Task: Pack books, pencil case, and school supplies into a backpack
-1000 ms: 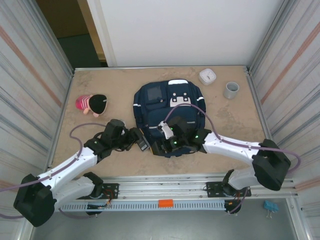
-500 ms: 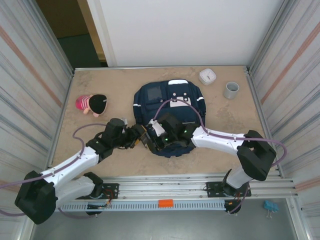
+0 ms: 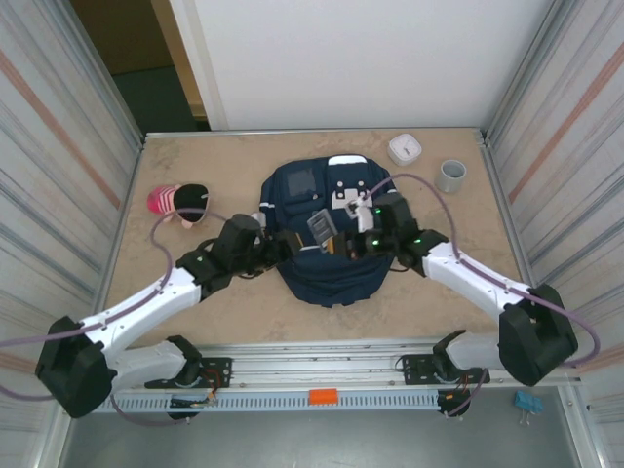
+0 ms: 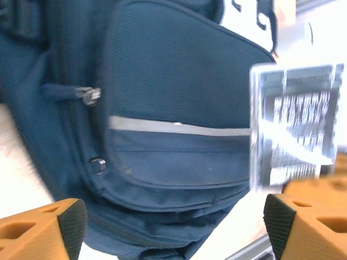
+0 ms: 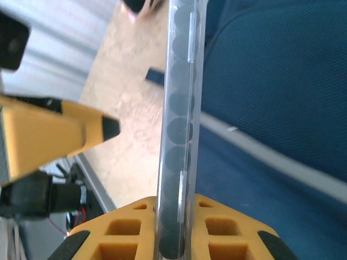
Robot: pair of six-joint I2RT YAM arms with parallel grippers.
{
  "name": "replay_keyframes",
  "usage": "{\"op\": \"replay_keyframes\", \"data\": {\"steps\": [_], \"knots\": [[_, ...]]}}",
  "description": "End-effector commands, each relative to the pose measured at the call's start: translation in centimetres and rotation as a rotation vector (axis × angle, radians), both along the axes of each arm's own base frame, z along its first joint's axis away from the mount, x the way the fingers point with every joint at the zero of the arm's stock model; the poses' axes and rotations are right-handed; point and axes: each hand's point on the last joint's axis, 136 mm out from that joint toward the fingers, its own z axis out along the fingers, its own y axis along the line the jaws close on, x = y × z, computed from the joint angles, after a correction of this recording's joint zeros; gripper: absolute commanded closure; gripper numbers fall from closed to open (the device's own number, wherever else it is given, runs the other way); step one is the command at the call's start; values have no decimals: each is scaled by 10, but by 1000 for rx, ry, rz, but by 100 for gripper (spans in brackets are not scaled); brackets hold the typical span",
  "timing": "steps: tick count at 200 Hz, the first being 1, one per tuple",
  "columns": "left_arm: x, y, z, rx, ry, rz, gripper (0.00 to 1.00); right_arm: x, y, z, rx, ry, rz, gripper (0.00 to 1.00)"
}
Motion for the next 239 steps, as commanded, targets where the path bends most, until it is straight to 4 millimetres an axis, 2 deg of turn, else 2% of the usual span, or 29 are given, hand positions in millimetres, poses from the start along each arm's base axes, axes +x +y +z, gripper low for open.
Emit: {"op": "replay_keyframes", "data": {"steps": [1, 18, 37, 64, 92, 120, 136, 150, 166, 184, 202, 215, 230, 239], "knots": [[8, -5, 6, 318, -190, -237, 14, 9, -31, 24, 114, 38, -38, 93], [12, -29, 8, 449, -309, -424, 15, 21, -62, 29, 156, 78, -105, 93], [12, -54, 1, 584, -421, -620, 15, 30, -94, 30, 201, 128, -177, 93], [23, -71, -15, 713, -469, -740, 14, 33, -126, 24, 235, 172, -267, 94], [23, -91, -31, 758, -483, -853, 13, 29, -140, 21, 239, 185, -310, 94], [10, -118, -47, 771, -521, -975, 12, 24, -142, 19, 228, 191, -317, 93], [10, -126, -58, 784, -524, -992, 11, 23, -142, 20, 230, 194, -314, 94], [15, -127, -66, 807, -509, -982, 11, 21, -142, 22, 230, 191, -311, 94], [32, -120, -65, 890, -510, -888, 14, 20, -143, 24, 222, 185, -315, 94], [47, -111, -50, 946, -541, -787, 24, 17, -144, 26, 209, 178, -320, 94], [53, -107, -27, 917, -590, -714, 39, 15, -146, 26, 194, 171, -331, 94], [57, -101, -13, 893, -626, -664, 44, 14, -147, 25, 188, 169, -338, 94], [63, -91, -6, 879, -633, -625, 49, 12, -147, 23, 190, 178, -340, 94], [65, -84, -6, 882, -625, -611, 56, 11, -146, 21, 192, 185, -338, 94]]}}
